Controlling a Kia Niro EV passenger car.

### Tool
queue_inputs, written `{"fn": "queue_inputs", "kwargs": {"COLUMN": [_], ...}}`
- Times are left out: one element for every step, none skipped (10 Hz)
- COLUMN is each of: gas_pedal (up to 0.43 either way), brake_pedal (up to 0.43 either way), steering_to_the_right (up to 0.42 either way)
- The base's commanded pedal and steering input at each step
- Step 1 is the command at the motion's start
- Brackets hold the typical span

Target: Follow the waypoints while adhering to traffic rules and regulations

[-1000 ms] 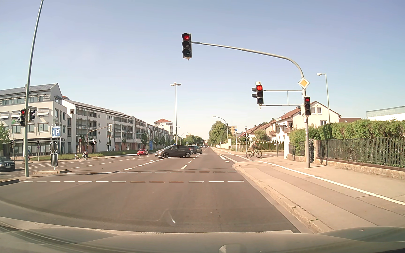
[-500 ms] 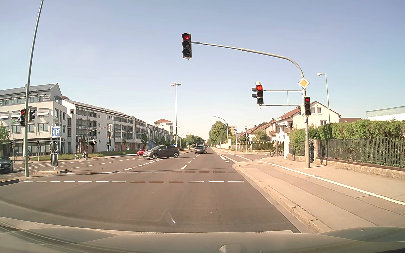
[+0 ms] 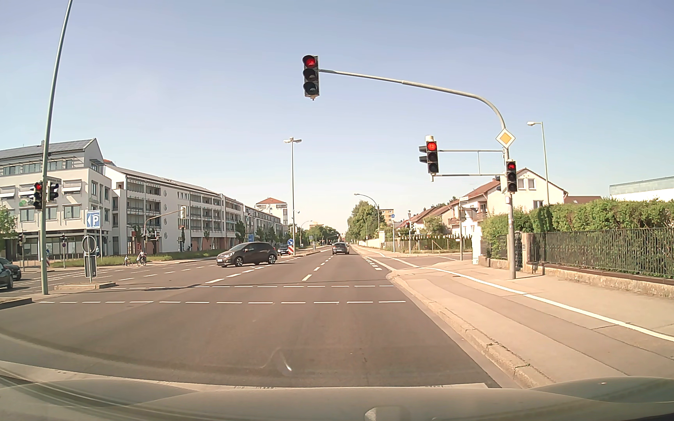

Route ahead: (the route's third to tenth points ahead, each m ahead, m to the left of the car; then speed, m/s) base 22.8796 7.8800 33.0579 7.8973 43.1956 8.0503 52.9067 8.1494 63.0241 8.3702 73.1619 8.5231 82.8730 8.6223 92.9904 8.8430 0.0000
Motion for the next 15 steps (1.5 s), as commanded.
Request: {"fn": "queue_inputs", "kwargs": {"gas_pedal": [0.0, 0.0, 0.0, 0.0, 0.0, 0.0, 0.0, 0.0, 0.0, 0.0, 0.0, 0.0, 0.0, 0.0, 0.0], "brake_pedal": [0.293, 0.293, 0.293, 0.293, 0.293, 0.293, 0.293, 0.293, 0.293, 0.293, 0.293, 0.293, 0.293, 0.293, 0.293], "steering_to_the_right": [0.007, 0.007, 0.007, 0.006, 0.007, 0.007, 0.007, 0.006, 0.006, 0.007, 0.007, 0.006, 0.007, 0.006, 0.007]}}
